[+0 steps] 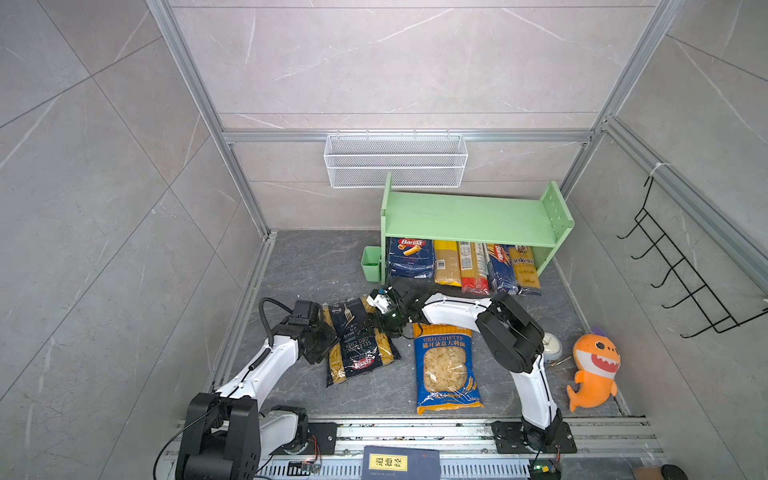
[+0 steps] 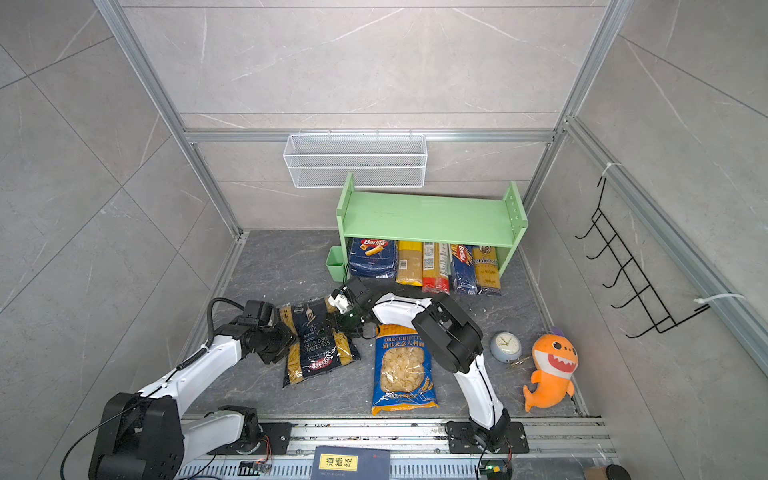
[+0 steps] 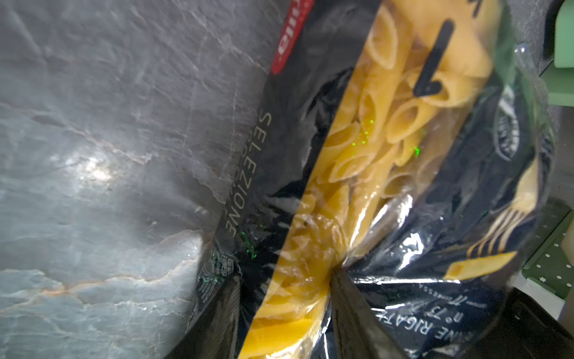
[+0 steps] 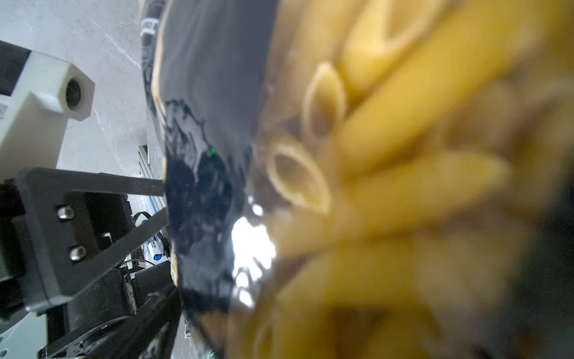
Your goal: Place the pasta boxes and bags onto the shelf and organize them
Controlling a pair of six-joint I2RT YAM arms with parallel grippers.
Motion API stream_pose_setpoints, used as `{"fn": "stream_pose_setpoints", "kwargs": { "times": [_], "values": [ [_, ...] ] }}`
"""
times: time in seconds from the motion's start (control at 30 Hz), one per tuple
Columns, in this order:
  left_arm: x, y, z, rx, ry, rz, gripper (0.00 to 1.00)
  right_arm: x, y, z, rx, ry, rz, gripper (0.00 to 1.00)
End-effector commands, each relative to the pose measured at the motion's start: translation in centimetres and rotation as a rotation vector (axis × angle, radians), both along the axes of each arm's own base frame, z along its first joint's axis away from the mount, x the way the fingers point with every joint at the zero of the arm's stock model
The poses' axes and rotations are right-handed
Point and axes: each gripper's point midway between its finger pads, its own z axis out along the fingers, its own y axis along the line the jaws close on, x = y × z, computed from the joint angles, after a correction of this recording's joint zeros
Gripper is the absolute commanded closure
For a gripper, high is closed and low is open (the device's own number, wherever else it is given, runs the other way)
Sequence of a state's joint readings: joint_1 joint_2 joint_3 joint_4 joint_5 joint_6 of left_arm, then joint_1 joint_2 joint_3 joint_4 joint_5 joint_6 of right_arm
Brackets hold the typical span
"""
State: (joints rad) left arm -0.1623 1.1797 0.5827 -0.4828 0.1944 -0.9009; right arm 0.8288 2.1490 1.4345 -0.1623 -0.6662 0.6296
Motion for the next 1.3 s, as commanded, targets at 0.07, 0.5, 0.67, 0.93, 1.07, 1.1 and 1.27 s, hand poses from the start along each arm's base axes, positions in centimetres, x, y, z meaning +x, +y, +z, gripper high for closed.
{"fn": "stream_pose_setpoints", "kwargs": {
  "times": [0.07, 0.5, 0.67, 0.93, 1.07, 1.1, 1.27],
  "values": [
    [-0.7, -0.9, -0.6, -0.046, 0.003, -0.065, 0.52, -4.5, 2.6, -3.7, 0.012, 0.109, 0.077, 0.06],
    [-0.5, -0.5, 0.8, -0.050, -0.031, -0.074, 0.49, -5.3, 4.6, -3.2, 0.154, 0.183, 0.112, 0.33],
    [-0.4, 0.0, 1.7, -0.045, -0.046, -0.069, 0.45, -5.6, 4.3, -1.9, 0.200, 0.171, 0.113, 0.56],
    [-0.4, 1.1, 4.3, -0.007, -0.080, -0.060, 0.28, -6.1, 3.6, 1.9, 0.264, 0.115, 0.130, 0.77],
    [-0.6, 2.5, 6.3, 0.023, -0.103, -0.037, 0.24, -6.6, 2.8, 3.9, 0.266, 0.072, 0.149, 0.83],
    [-0.7, 2.9, 6.8, 0.029, -0.110, -0.028, 0.24, -6.8, 2.6, 4.5, 0.268, 0.061, 0.154, 0.84],
    [-0.9, 4.6, 9.0, 0.053, -0.145, 0.010, 0.24, -7.3, 1.9, 7.2, 0.295, 0.028, 0.162, 0.89]
  ]
}}
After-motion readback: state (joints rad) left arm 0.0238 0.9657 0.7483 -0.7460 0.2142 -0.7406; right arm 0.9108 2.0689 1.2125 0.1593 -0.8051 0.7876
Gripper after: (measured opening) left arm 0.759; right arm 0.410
